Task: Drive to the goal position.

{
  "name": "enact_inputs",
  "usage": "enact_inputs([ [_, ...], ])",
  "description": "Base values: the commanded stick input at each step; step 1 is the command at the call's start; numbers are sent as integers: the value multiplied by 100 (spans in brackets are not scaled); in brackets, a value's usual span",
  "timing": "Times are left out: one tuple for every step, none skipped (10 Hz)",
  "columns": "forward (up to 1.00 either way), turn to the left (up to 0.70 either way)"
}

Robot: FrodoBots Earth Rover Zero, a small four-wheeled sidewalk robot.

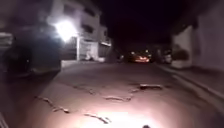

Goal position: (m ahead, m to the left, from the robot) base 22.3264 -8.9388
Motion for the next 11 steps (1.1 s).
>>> enact_inputs([
  [70,0],
  [70,0],
  [70,0],
  [70,0],
  [70,0],
  [70,0],
  [70,0],
  [70,0],
  [70,0],
  [70,0],
  [70,0],
])
